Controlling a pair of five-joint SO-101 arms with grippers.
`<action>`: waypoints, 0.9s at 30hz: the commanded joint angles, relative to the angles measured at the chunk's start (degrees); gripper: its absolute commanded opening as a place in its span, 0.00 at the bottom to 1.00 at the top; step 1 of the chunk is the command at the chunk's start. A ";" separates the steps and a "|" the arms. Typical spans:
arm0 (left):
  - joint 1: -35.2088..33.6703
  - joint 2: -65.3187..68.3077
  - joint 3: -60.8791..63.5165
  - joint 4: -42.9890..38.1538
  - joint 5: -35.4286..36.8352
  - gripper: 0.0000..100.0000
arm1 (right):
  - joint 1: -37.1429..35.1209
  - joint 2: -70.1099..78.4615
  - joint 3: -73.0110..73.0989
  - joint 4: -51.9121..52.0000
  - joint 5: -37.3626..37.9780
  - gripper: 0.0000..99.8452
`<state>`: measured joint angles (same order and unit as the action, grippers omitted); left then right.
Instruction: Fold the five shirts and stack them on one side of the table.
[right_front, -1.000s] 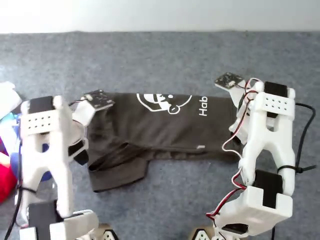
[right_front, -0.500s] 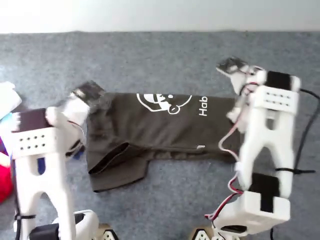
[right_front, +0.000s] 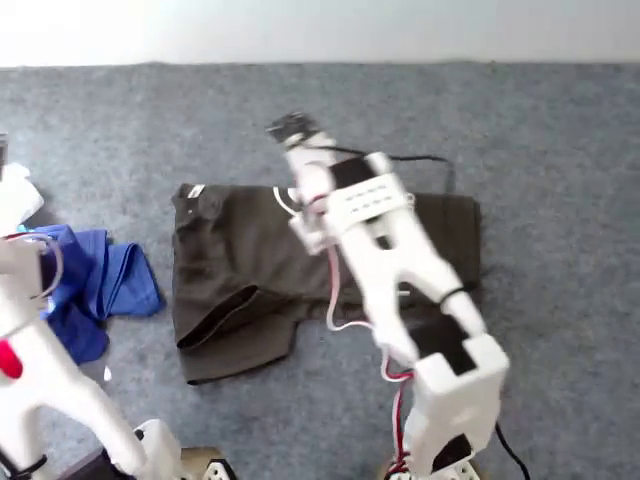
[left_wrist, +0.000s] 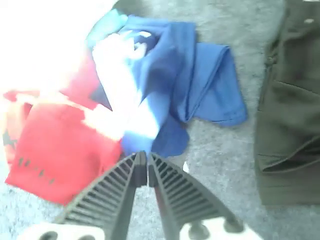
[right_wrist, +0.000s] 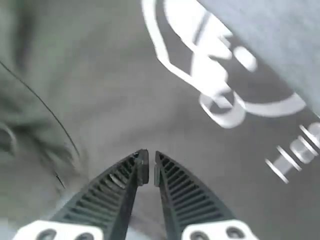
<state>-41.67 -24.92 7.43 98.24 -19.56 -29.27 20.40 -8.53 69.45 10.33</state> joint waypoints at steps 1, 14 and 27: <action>-3.52 -1.58 -1.36 -0.35 0.88 0.01 | -4.35 3.03 -1.93 -10.42 -2.73 0.04; -6.07 -1.67 -0.66 -0.62 0.88 0.01 | -14.37 7.25 -2.02 5.23 -2.64 0.04; -5.89 -1.23 -0.66 -0.70 0.79 0.01 | -19.47 6.02 -4.22 23.16 -0.79 0.04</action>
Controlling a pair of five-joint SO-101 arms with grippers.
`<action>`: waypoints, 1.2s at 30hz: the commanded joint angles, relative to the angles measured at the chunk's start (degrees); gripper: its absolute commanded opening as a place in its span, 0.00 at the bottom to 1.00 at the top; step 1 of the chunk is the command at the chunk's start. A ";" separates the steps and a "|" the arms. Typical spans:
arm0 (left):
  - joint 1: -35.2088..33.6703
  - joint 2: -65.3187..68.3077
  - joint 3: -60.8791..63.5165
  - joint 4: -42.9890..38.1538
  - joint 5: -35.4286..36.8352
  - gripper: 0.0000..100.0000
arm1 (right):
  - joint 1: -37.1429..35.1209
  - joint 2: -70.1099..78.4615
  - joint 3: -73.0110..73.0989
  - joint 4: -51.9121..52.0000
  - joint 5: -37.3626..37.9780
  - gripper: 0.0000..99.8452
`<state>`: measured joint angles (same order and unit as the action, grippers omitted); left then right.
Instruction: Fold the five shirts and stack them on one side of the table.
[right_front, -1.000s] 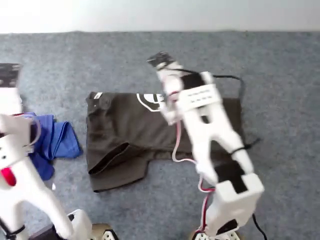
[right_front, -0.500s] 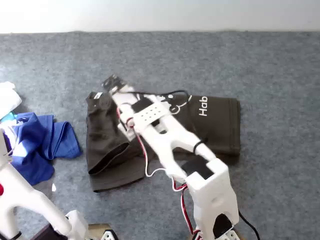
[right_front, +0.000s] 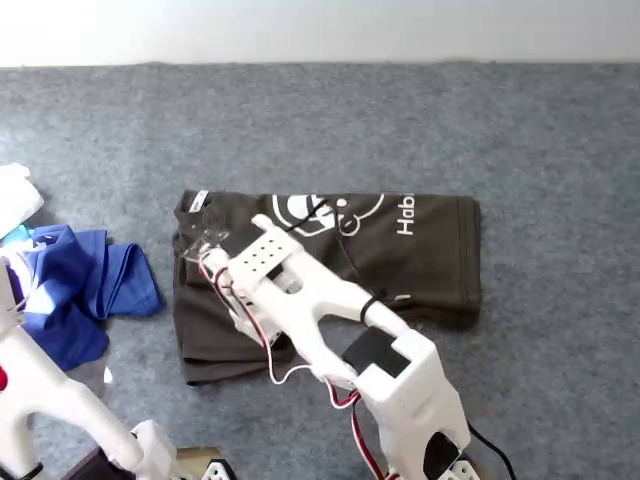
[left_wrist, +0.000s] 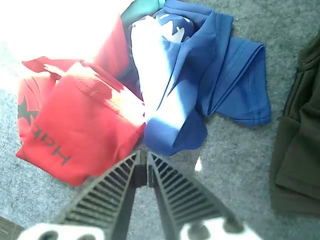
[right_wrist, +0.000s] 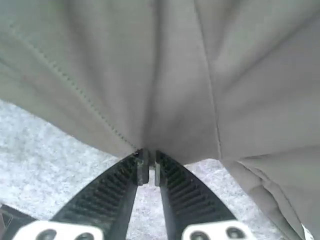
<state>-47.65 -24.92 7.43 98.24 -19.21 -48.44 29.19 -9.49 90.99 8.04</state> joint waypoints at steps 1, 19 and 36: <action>0.09 -1.23 -0.66 -0.70 0.44 0.01 | 0.22 -3.03 -4.75 1.36 1.58 0.04; -0.44 -4.57 -1.01 0.09 0.53 0.01 | -0.92 4.18 -11.08 -34.68 2.02 0.04; -0.35 -11.87 -0.66 -0.26 0.53 0.01 | -2.86 11.74 -27.08 -22.02 1.93 0.04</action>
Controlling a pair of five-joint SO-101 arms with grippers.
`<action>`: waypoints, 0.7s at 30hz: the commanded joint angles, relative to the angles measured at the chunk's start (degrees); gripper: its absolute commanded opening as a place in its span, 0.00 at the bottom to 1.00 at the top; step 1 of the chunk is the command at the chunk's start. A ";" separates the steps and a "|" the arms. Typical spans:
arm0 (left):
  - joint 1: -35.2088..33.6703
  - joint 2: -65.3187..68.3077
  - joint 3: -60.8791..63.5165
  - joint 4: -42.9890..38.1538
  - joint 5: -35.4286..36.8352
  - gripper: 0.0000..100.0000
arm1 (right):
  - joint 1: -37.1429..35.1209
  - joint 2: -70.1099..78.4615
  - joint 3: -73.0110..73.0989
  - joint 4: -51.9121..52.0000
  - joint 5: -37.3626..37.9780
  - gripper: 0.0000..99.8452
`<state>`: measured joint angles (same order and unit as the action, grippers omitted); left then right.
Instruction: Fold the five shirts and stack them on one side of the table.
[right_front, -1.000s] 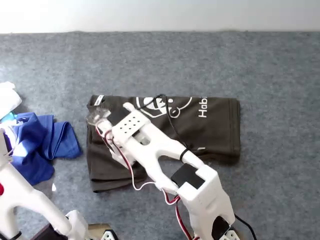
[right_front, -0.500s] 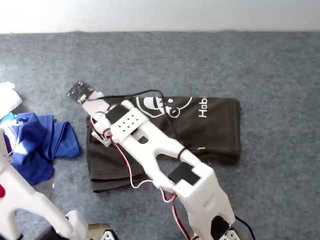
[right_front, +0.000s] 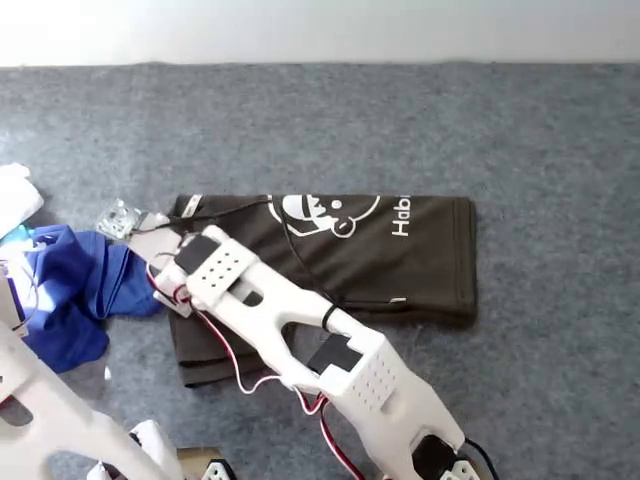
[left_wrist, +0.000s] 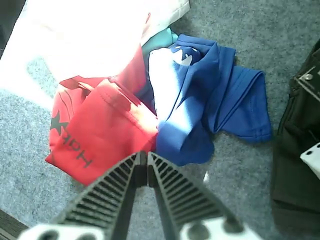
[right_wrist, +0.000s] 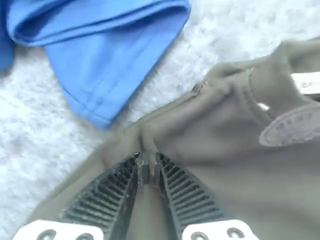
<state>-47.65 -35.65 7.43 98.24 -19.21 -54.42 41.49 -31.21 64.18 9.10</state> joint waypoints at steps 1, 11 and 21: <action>-0.35 -1.14 -0.66 -0.26 0.53 0.01 | 3.74 -0.57 -7.03 7.34 0.88 0.04; -0.35 -1.14 -0.66 -0.26 0.53 0.01 | 3.82 -0.22 -17.67 36.79 3.16 0.04; -0.26 -1.05 -0.57 -0.26 0.53 0.01 | -1.45 -3.56 -9.58 38.81 8.26 0.04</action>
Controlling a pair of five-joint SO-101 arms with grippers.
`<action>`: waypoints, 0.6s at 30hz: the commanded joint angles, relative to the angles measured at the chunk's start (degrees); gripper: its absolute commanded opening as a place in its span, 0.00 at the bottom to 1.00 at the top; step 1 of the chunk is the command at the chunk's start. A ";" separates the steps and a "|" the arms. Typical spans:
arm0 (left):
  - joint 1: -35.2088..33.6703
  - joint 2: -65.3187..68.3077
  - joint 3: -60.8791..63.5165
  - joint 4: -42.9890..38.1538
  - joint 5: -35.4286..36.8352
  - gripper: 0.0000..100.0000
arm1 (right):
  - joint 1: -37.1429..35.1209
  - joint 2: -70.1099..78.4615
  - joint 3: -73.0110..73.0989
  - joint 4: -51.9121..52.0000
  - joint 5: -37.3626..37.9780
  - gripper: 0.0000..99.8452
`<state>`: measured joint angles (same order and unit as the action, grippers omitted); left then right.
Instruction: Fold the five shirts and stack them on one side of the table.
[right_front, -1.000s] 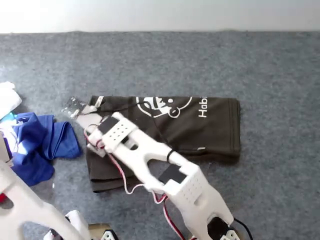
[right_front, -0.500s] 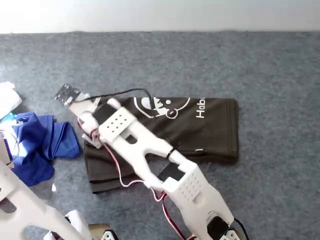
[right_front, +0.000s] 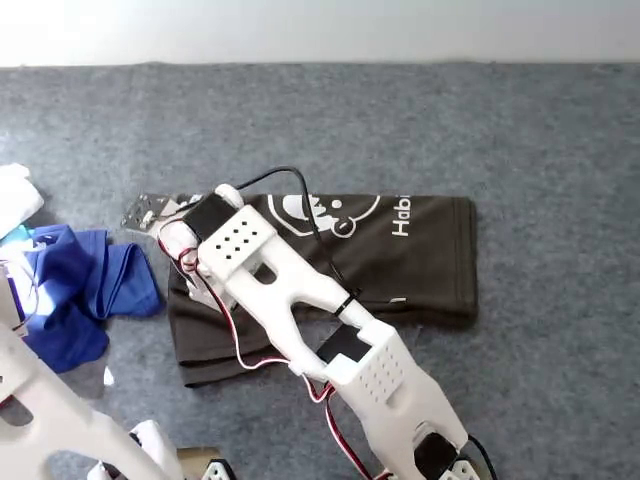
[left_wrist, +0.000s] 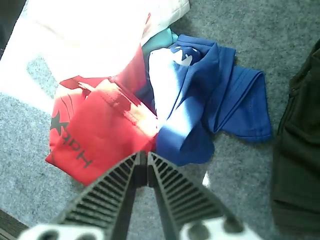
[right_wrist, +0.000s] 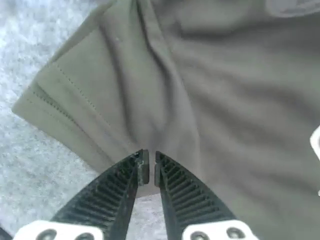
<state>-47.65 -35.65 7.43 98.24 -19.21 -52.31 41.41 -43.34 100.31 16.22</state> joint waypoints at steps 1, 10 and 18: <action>-0.26 -1.05 -0.57 -0.26 0.53 0.01 | -5.05 -4.35 4.66 2.59 1.14 0.04; -0.26 -1.05 -0.57 -0.18 0.53 0.01 | -12.53 -4.70 9.14 1.36 1.14 0.30; -0.26 -1.14 -0.57 0.00 0.53 0.01 | -13.76 2.86 9.14 -0.31 1.23 0.30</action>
<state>-47.65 -35.65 7.43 98.24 -19.21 -65.58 43.25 -34.02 100.04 16.57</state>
